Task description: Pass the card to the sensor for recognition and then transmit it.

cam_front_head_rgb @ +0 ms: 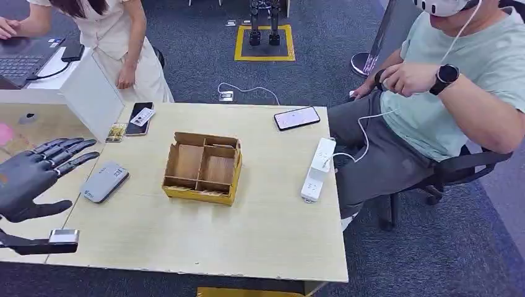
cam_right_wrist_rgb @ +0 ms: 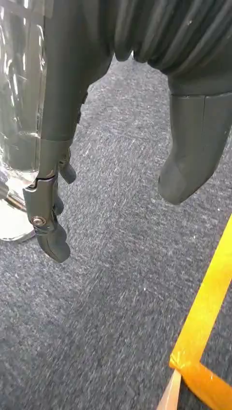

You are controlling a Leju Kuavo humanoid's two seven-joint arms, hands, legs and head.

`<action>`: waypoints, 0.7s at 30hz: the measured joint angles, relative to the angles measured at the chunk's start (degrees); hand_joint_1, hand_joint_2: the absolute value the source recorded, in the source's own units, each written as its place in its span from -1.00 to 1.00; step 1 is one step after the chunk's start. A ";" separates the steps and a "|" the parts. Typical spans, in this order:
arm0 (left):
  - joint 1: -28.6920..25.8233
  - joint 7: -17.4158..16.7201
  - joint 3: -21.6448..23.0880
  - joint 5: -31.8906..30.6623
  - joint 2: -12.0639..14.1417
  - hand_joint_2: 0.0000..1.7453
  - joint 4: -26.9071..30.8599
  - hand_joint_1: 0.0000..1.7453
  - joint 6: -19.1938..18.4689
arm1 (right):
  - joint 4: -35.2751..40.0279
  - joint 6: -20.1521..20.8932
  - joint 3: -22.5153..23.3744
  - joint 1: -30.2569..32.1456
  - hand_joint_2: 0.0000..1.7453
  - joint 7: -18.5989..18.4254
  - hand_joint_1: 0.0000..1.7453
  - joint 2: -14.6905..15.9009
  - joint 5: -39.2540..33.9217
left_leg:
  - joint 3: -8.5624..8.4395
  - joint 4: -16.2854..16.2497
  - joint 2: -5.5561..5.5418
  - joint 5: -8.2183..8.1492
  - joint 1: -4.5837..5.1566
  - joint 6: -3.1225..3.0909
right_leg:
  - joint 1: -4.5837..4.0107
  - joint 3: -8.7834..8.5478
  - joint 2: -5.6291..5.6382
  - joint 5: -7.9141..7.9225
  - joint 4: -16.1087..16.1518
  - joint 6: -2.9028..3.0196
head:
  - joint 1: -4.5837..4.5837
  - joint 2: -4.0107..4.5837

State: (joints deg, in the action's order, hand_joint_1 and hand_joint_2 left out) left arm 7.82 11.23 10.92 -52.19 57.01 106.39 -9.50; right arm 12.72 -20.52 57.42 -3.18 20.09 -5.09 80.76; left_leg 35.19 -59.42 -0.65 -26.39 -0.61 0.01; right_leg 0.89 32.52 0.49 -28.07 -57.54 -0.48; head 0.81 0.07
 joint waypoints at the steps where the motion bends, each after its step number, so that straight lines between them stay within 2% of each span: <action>1: 1.53 -0.46 2.27 -2.66 -3.18 1.00 -1.75 -1.00 1.58 | 0.02 -0.07 0.15 -0.16 1.00 0.00 -1.00 -0.13 0.11 | 0.01 0.00 -0.06 0.06 0.01 -0.09 | 0.00 -0.03 -0.11 0.01 0.00 0.00 | -0.02 0.00; 5: 6.64 -2.56 9.02 -7.18 -10.64 1.00 -6.82 -1.00 4.30 | 0.04 -0.13 0.83 -0.52 1.00 -0.02 -1.00 -0.20 0.48 | 0.00 -0.03 -0.10 0.14 0.03 -0.11 | 0.00 -0.06 -0.17 0.09 0.00 -0.03 | -0.02 0.00; 9: 12.51 -5.29 15.45 -15.73 -18.62 1.00 -13.55 -1.00 6.55 | 0.07 -0.22 1.40 -0.66 1.00 -0.07 -1.00 -0.41 0.79 | 0.02 -0.06 -0.20 0.18 0.09 -0.18 | 0.03 -0.21 -0.22 0.16 0.00 -0.13 | -0.07 0.00; 12: 14.48 -4.43 19.87 -15.26 -21.69 1.00 -16.24 -1.00 6.42 | 0.09 -0.28 1.79 -0.71 1.00 -0.07 -1.00 -0.44 1.03 | 0.02 -0.11 -0.05 0.17 0.10 -0.18 | 0.04 -0.12 0.02 0.18 0.00 -0.12 | -0.11 0.00; 15: 15.83 -4.26 22.42 -14.48 -23.40 1.00 -17.46 -1.00 6.44 | 0.09 -0.26 2.30 -0.66 1.00 -0.24 -1.00 -0.44 1.16 | 0.02 -0.12 -0.04 0.13 0.11 -0.19 | 0.04 -0.08 0.02 0.17 0.02 -0.12 | -0.04 0.00; 17: 16.62 -5.78 24.29 -16.33 -25.65 1.00 -18.57 -1.00 7.50 | 0.09 -0.22 2.53 -0.69 1.00 -0.26 -1.00 -0.46 1.53 | 0.02 -0.12 -0.05 0.13 0.10 -0.19 | 0.04 -0.08 -0.01 0.15 0.03 -0.14 | -0.09 0.00; 19: 17.11 -8.47 25.54 -19.84 -29.52 1.00 -20.32 -1.00 10.19 | 0.11 -0.24 2.78 -0.74 1.00 -0.22 -1.00 -0.52 1.57 | 0.04 -0.12 -0.06 0.12 0.11 -0.20 | 0.04 -0.11 -0.03 0.15 0.03 -0.14 | -0.07 0.00; 21: 17.79 -9.92 26.85 -21.60 -32.75 1.00 -22.04 -1.00 11.12 | 0.11 -0.26 2.97 -0.76 1.00 -0.07 -1.00 -0.57 1.59 | 0.05 -0.12 -0.08 0.12 0.11 -0.20 | 0.04 -0.13 -0.03 0.15 0.03 -0.15 | -0.09 -0.02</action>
State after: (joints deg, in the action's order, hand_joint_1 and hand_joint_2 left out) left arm 25.61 1.31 37.76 -73.79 24.27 84.35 1.62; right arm 12.83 -20.79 60.39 -3.94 20.02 -5.66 82.36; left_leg 35.24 -59.54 -0.73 -26.27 -0.50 -0.19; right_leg 0.93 32.39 0.46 -27.92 -57.51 -0.62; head 0.72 0.05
